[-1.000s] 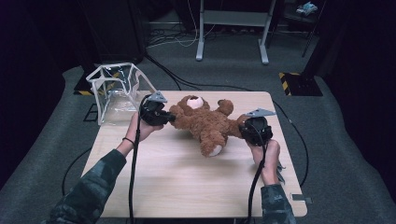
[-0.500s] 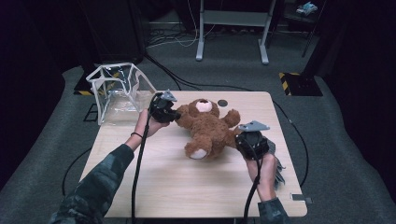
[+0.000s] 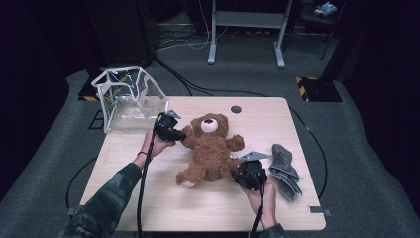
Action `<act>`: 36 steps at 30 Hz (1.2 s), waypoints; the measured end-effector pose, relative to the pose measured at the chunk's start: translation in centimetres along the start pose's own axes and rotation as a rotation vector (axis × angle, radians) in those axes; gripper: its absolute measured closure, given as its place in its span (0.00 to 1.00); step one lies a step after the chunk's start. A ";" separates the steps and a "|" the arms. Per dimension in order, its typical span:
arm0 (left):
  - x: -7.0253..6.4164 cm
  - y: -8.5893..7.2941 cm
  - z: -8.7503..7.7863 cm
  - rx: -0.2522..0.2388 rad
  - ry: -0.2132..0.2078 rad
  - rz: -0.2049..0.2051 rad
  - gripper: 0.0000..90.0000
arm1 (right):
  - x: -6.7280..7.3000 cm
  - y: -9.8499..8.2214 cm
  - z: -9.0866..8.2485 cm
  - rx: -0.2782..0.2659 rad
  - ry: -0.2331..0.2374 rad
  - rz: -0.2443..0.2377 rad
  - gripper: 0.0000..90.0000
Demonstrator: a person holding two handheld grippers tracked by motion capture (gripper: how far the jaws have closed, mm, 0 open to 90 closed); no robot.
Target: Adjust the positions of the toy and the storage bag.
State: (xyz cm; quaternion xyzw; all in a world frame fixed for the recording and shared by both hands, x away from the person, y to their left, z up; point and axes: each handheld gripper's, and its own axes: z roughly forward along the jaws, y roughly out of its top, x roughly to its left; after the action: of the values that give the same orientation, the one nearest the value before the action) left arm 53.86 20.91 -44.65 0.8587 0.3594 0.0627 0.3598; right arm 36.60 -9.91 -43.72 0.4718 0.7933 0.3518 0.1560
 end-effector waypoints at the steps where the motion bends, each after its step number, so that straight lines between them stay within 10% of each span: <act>1: 0.1 -0.1 -0.1 -0.008 -0.001 -0.013 0.84 | -0.1 0.0 0.0 0.003 -0.008 0.007 0.74; 8: -0.1 -0.2 -1.2 -0.035 0.017 -0.090 0.38 | -1.2 -0.3 -1.1 -0.054 0.028 0.033 0.33; 18: -1.4 0.9 -2.5 -0.085 0.056 -0.143 0.17 | -2.6 -3.1 -1.9 -0.110 -0.014 0.097 0.00; 36: -7.0 6.4 -3.4 -0.133 0.106 -0.133 0.00 | -5.3 -9.6 2.0 0.011 -0.144 0.124 0.00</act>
State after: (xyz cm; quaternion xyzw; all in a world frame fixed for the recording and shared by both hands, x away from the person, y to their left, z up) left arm 51.14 15.13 -36.87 0.8026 0.4292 0.1078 0.3999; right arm 34.26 -16.57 -52.30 0.5450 0.7511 0.3217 0.1881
